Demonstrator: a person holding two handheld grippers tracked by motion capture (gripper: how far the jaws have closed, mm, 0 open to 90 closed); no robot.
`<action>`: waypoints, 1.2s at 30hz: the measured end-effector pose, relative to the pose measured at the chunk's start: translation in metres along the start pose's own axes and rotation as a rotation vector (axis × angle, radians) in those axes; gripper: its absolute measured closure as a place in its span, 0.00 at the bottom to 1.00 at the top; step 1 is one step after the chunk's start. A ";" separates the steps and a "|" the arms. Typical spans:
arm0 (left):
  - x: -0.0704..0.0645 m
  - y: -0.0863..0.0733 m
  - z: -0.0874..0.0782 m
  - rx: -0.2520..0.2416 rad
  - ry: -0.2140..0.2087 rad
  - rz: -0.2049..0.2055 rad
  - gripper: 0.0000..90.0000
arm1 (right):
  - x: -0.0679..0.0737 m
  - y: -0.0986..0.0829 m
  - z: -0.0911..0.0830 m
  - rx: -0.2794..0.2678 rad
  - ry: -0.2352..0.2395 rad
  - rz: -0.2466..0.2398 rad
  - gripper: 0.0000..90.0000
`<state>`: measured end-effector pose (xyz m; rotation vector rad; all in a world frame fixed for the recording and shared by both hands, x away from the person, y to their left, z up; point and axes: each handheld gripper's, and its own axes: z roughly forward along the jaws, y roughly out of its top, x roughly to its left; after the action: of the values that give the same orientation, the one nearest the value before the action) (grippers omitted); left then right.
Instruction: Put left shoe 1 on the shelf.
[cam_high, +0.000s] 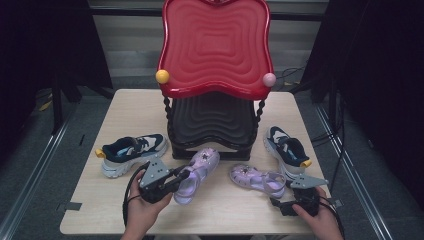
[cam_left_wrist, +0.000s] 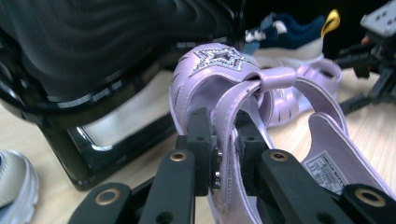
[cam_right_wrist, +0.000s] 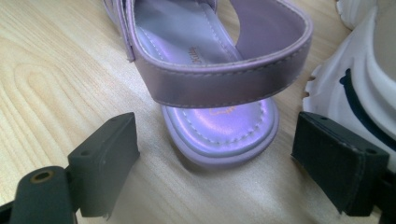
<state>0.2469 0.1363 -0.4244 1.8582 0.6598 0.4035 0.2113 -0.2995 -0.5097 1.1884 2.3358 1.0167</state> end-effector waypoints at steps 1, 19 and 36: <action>0.000 0.002 0.000 -0.013 0.002 -0.008 0.89 | 0.000 0.000 0.000 0.000 0.000 0.000 0.15; 0.010 0.033 0.010 -0.125 0.134 -0.020 0.89 | 0.000 0.000 0.000 0.000 0.000 -0.001 0.15; 0.019 0.053 0.042 -0.202 0.261 -0.062 0.89 | 0.000 0.000 0.000 0.000 -0.001 -0.001 0.15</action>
<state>0.2982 0.1024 -0.3913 1.6042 0.8185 0.6547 0.2113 -0.2995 -0.5097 1.1877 2.3356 1.0162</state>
